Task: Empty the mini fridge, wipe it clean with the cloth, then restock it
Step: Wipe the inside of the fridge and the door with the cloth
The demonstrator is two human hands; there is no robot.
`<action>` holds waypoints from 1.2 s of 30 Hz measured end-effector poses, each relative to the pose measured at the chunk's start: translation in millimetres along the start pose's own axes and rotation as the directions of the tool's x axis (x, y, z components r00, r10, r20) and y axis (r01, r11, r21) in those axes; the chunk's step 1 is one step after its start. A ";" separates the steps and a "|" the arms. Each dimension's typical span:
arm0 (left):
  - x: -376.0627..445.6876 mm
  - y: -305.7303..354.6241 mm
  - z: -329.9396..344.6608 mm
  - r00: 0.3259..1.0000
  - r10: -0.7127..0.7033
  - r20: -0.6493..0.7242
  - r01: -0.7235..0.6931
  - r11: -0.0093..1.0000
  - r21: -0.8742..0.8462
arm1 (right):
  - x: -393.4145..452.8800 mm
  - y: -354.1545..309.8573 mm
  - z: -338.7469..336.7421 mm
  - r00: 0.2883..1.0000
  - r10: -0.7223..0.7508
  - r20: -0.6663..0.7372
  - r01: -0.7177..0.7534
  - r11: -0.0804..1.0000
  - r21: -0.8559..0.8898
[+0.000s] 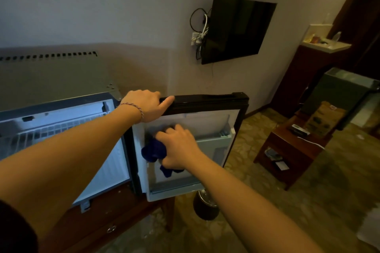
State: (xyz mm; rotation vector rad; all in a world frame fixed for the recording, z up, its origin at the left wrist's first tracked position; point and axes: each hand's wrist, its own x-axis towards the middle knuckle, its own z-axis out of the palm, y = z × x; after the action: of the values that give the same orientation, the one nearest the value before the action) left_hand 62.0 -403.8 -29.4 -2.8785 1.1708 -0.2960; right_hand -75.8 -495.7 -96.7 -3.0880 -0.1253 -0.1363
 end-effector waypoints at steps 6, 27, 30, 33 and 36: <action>0.5 0.7 -4.3 1.000 -0.011 -0.001 0.011 1.000 -0.011 | -24.2 51.3 -8.1 0.994 0.110 -0.024 -0.112 0.989 -0.093; -4.1 4.5 -4.9 0.999 0.030 0.037 -0.030 0.999 -0.017 | -4.4 -13.7 3.1 0.996 0.081 0.020 -0.080 0.996 -0.047; -4.7 -0.1 -5.8 0.999 0.036 0.041 -0.035 0.999 -0.033 | 2.6 -27.9 5.8 0.997 0.072 -0.005 -0.072 0.995 -0.065; -4.3 -1.4 -7.0 0.996 0.055 0.067 -0.052 0.998 -0.045 | -10.7 -4.5 2.2 0.996 0.085 -0.005 -0.085 0.996 -0.041; -1.3 -2.1 -9.0 0.992 0.060 0.108 -0.054 0.997 -0.052 | -32.0 37.9 -2.2 0.983 0.180 -0.041 -0.183 0.980 -0.072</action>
State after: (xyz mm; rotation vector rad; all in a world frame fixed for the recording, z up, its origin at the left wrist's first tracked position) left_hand 60.8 -400.9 -20.5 -2.8542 1.2554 -0.1080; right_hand -104.6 -536.1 -99.1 -3.1495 0.1672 -0.1908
